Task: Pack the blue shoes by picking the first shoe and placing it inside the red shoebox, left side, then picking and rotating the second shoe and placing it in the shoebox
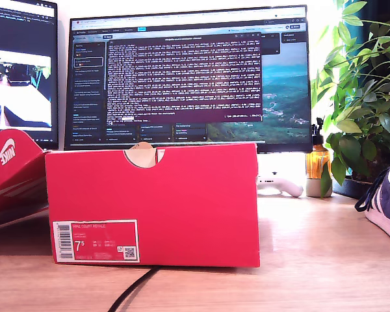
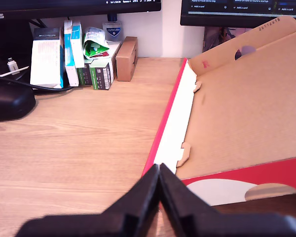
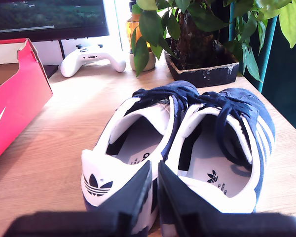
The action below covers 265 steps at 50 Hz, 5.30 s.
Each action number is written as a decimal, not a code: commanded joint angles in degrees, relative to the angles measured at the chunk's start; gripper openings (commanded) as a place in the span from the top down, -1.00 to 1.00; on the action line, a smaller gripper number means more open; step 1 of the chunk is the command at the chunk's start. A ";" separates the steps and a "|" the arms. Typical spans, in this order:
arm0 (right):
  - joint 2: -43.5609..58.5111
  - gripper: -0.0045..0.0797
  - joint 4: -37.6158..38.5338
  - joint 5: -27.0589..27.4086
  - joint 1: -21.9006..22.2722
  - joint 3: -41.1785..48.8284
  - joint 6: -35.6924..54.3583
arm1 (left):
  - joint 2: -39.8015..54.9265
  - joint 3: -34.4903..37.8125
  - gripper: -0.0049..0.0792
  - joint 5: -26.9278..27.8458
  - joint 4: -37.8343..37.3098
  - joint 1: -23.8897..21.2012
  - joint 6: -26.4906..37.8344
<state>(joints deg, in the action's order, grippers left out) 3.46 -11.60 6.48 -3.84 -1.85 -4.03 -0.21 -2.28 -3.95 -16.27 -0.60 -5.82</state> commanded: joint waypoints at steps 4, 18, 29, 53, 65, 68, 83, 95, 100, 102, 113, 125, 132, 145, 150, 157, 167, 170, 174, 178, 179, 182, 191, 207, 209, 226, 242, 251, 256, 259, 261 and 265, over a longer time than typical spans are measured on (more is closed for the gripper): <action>-0.04 0.91 0.61 0.00 -0.02 1.03 -0.02 | -0.48 1.97 0.92 0.28 0.13 0.09 0.07; -0.04 0.91 1.51 -1.07 -0.20 1.03 -9.81 | -0.48 1.95 0.92 6.73 2.12 0.07 -11.45; -0.04 0.92 10.58 -9.38 -0.24 0.90 -19.52 | -0.48 0.77 0.92 19.96 6.21 -0.20 -13.70; 15.30 0.92 1.01 -11.45 -0.28 -15.91 -14.62 | 13.00 -21.44 0.93 27.12 -11.37 -7.13 2.64; 31.82 0.92 -4.46 -11.56 -0.28 -28.28 -11.52 | 27.17 -29.81 0.93 27.02 -25.05 -11.67 21.53; 35.67 0.92 -6.45 -11.89 -0.28 -31.63 -10.86 | 30.21 -30.47 0.93 26.86 -26.49 -12.72 26.64; 53.11 0.92 -24.37 -12.02 -0.28 -49.24 -10.38 | 43.43 -30.73 0.93 18.05 -25.83 -21.11 41.00; 62.18 0.88 -39.12 -12.63 -0.28 -58.90 -9.05 | 50.58 -30.73 0.93 4.59 -18.80 -26.49 50.01; 64.46 0.87 -43.56 -14.08 -0.31 -60.35 -9.07 | 53.16 -30.73 0.93 3.45 -17.29 -26.80 52.28; 65.20 0.83 -44.81 -14.82 -0.44 -60.52 -9.11 | 54.36 -30.73 0.93 3.69 -16.35 -26.80 52.72; 66.88 0.79 -48.06 -15.17 -2.47 -60.52 -9.70 | 59.98 -30.73 0.93 4.15 -9.14 -28.35 55.49; 67.12 0.58 -46.05 -15.17 -4.02 -60.52 -12.72 | 65.75 -30.73 0.93 3.87 -4.26 -30.23 58.40; 67.95 0.54 -44.87 -14.88 -4.02 -60.52 -13.16 | 67.71 -30.73 0.93 3.69 -1.20 -31.41 58.82; 73.64 0.33 -41.18 -14.84 -4.02 -60.52 -13.03 | 68.52 -30.73 0.93 3.39 4.26 -32.20 60.54; 76.85 0.33 -40.24 -13.75 -4.00 -60.52 -12.02 | 68.52 -30.73 0.93 3.41 4.35 -32.20 60.54; 80.24 0.33 -38.23 -10.08 -3.76 -60.52 -10.80 | 68.52 -30.73 0.93 3.41 4.28 -32.20 60.48; 83.78 0.33 -38.36 -9.62 -3.48 -60.52 -9.38 | 68.52 -30.73 0.93 3.41 4.31 -32.20 60.48; 85.05 0.33 -38.23 -9.44 -3.48 -60.52 -9.27 | 68.52 -30.73 0.93 3.41 4.31 -32.20 60.48; 86.99 0.33 -37.48 -9.44 -3.50 -60.52 -8.90 | 68.52 -30.73 0.93 3.41 4.31 -32.20 60.48; 89.00 0.34 -36.74 -9.44 -3.50 -60.52 -8.33 | 68.50 -30.73 0.93 3.39 4.28 -32.20 60.46; 89.57 0.34 -36.59 -9.44 -3.50 -60.52 -8.31 | 68.50 -30.73 0.93 3.39 4.31 -32.20 60.46; 90.97 0.35 -36.20 -9.44 -3.50 -60.52 -8.11 | 68.50 -30.73 0.93 3.39 4.31 -32.20 60.46; 92.87 0.81 -35.28 -9.44 -3.50 -60.52 -8.13 | 68.50 -30.73 0.93 3.41 4.31 -32.20 60.46; 91.58 0.92 -35.76 -9.38 -4.74 -60.54 -10.47 | 68.50 -30.73 0.93 3.41 4.33 -32.20 60.46; 90.73 0.92 -35.87 -9.35 -5.20 -60.57 -11.06 | 68.50 -30.73 0.93 3.41 4.33 -32.20 60.46; 83.30 0.92 -40.50 -9.62 -10.27 -65.99 -14.51 | 68.50 -30.73 0.93 3.41 4.24 -32.20 60.28; 82.14 0.92 -38.36 -15.26 -18.23 -76.54 -20.24 | 68.50 -30.73 0.93 3.43 4.20 -32.20 60.28; 82.36 0.92 -32.44 -18.56 -21.90 -78.20 -24.30 | 68.50 -30.73 0.93 3.45 4.33 -32.20 60.28; 83.19 0.92 -28.63 -20.35 -23.21 -78.20 -26.51 | 68.50 -30.73 0.93 3.45 4.37 -32.20 60.28; 84.00 0.92 -26.45 -21.24 -23.85 -78.20 -27.63 | 68.50 -30.73 0.93 3.45 4.35 -32.20 60.28; 84.50 0.92 -25.14 -22.01 -24.30 -78.20 -28.85 | 68.50 -30.73 0.93 3.45 4.35 -32.20 60.28; 85.66 0.92 -22.21 -23.12 -25.20 -78.20 -30.51 | 68.50 -30.73 0.93 3.45 4.37 -32.20 60.28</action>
<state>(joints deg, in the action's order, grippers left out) 87.96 -36.67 -16.34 -28.32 -78.74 -33.47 67.77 -32.64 -0.56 -12.75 -32.64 54.41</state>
